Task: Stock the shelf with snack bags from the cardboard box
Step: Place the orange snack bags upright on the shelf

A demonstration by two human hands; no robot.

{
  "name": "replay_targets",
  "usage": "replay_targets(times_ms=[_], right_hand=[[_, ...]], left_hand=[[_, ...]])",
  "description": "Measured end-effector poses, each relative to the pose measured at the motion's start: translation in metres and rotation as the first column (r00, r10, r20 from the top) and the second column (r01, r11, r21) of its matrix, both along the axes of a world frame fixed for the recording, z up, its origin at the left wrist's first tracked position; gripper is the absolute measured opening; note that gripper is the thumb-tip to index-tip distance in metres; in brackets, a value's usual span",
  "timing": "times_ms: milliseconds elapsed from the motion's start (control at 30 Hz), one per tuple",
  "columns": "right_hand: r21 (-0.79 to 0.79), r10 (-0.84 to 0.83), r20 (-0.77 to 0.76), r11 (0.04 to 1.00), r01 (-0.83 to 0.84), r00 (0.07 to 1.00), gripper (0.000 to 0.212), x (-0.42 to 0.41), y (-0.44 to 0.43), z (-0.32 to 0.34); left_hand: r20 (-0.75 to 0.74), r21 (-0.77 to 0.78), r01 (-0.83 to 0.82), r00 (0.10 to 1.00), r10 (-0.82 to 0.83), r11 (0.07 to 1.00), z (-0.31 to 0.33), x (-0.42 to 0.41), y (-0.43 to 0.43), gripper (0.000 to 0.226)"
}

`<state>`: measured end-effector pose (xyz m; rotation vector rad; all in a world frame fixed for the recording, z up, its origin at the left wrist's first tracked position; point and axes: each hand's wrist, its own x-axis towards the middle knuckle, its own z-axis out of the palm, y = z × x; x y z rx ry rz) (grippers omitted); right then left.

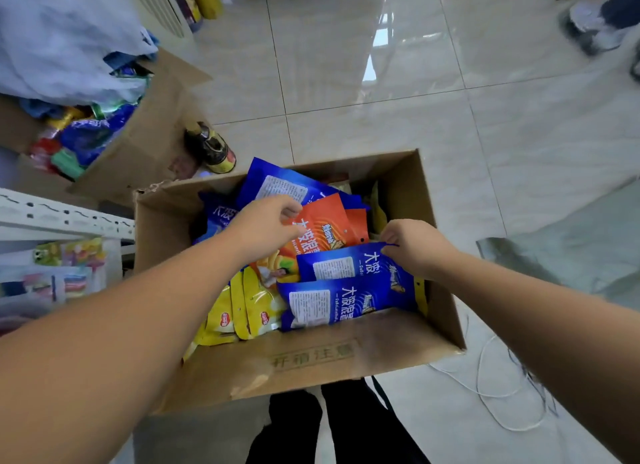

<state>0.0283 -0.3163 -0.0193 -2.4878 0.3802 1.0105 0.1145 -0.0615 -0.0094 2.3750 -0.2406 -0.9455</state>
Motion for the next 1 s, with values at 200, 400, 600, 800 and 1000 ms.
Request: replay_targets(times_ms=[200,400,600,800,1000], right_hand=[[-0.038,-0.002,0.115,0.999,0.006,0.993,0.036,0.005,0.003,-0.025],[0.029,-0.169,0.165,0.986,0.167,0.972,0.035,0.028,0.017,-0.047],[0.074,-0.348,0.045,0.936,0.345,0.936,0.031,0.042,0.025,-0.085],[0.065,-0.317,0.113,0.948,0.312,0.942,0.026,0.031,0.026,-0.086],[0.237,-0.292,0.181,0.94,0.246,0.939,0.024,0.028,0.025,-0.063]], left_hand=[[0.12,0.134,0.08,0.988,-0.096,0.988,-0.04,0.004,-0.011,0.067],[0.189,0.241,0.188,0.953,-0.236,0.952,-0.068,0.0,-0.019,0.064],[0.339,0.316,0.184,0.894,-0.292,0.931,-0.089,-0.003,-0.018,0.072],[0.304,0.26,0.166,0.921,-0.244,0.951,-0.097,-0.001,-0.017,0.043],[0.107,0.125,0.038,0.993,-0.051,0.991,-0.076,-0.003,0.008,0.015]])
